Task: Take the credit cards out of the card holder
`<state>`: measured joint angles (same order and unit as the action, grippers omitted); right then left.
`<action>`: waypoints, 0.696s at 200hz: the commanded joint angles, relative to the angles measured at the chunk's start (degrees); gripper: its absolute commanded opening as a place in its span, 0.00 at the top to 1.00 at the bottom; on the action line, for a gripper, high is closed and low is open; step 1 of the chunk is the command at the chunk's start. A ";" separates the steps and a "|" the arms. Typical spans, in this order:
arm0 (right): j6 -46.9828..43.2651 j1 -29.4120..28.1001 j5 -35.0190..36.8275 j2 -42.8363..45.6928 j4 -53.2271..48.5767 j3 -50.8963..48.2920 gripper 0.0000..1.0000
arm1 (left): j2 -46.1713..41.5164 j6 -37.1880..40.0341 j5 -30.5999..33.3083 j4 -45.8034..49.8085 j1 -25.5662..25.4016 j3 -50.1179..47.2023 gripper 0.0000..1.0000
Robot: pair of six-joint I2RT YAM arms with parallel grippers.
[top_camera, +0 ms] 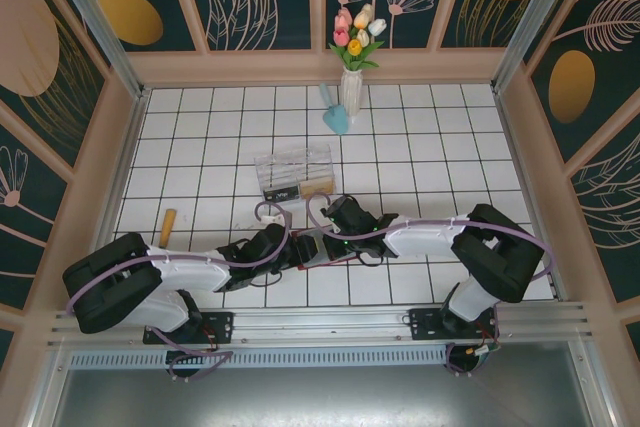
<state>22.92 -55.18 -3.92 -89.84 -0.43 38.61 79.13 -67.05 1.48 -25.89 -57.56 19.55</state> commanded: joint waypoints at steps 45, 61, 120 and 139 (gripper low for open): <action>1.43 -0.72 -0.84 -1.22 0.27 -0.03 0.95 | -3.12 4.32 -6.54 -14.19 -0.13 2.33 0.54; 1.52 -0.72 -0.65 -0.92 0.25 -0.11 0.95 | -3.05 4.36 -6.84 -14.73 -0.12 2.44 0.53; 2.71 -0.26 2.51 3.06 -0.65 -1.42 0.94 | -0.51 4.07 -7.61 -14.70 -0.14 3.47 0.54; 3.64 0.69 4.39 7.18 -1.53 -2.44 0.92 | -0.31 4.26 -7.69 -14.63 -0.16 3.80 0.53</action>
<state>24.84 -54.98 -1.61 -87.72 -1.08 37.43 78.24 -63.88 -3.11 -34.44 -57.01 20.51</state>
